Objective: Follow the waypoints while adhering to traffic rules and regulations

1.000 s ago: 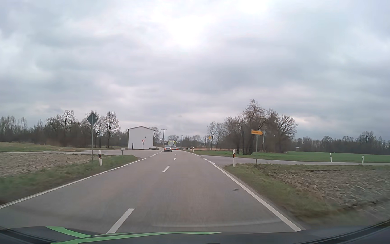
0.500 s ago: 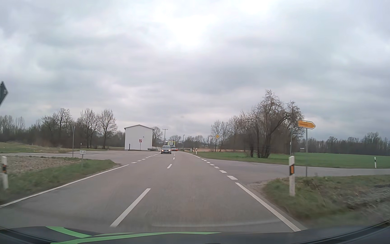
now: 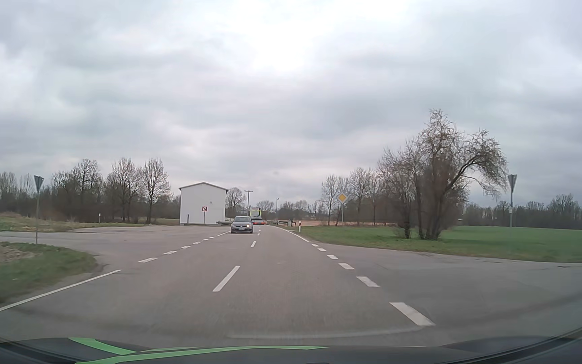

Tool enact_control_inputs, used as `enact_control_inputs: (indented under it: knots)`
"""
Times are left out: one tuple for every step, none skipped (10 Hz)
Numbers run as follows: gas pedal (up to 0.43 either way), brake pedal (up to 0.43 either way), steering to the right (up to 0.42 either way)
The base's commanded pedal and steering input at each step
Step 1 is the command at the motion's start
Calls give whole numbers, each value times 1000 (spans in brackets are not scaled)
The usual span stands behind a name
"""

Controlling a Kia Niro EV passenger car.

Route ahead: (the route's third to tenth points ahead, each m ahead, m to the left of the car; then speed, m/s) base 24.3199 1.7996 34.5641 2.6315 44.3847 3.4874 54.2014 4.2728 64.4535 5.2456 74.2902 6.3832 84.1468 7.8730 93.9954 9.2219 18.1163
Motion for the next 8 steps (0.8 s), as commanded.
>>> enact_control_inputs:
  knots:
    - [47,0,-5]
    - [47,0,-5]
    - [59,0,-6]
    - [59,0,-6]
    - [79,0,-6]
    - [98,0,-7]
    - [110,0,-7]
    - [118,0,-7]
